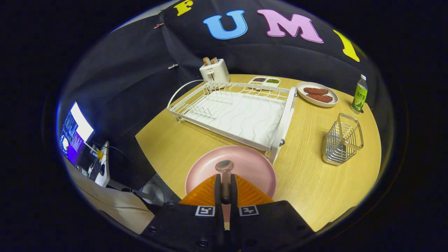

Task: Take the plate from the dish rack, then take the spoon from the basket and place it into the plate.

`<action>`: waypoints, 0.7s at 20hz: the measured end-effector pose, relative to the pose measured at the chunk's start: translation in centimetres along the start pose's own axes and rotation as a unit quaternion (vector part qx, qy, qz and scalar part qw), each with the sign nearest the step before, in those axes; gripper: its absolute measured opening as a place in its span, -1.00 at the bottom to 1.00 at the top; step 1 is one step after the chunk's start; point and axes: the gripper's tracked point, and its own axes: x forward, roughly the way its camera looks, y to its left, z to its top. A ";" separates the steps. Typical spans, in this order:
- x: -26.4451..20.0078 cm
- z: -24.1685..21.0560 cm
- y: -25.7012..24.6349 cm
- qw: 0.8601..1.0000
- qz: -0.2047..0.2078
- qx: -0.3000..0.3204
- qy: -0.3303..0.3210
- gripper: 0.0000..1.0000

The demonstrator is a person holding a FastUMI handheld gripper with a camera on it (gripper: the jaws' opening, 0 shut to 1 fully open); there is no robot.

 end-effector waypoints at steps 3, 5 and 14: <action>0.8 -1.7 -0.4 1.000 -0.005 -0.014 0.027 -0.78; 1.2 -2.9 -0.9 0.999 -0.017 -0.028 0.044 -0.71; 1.9 -3.7 -1.9 0.996 -0.050 -0.045 0.062 0.94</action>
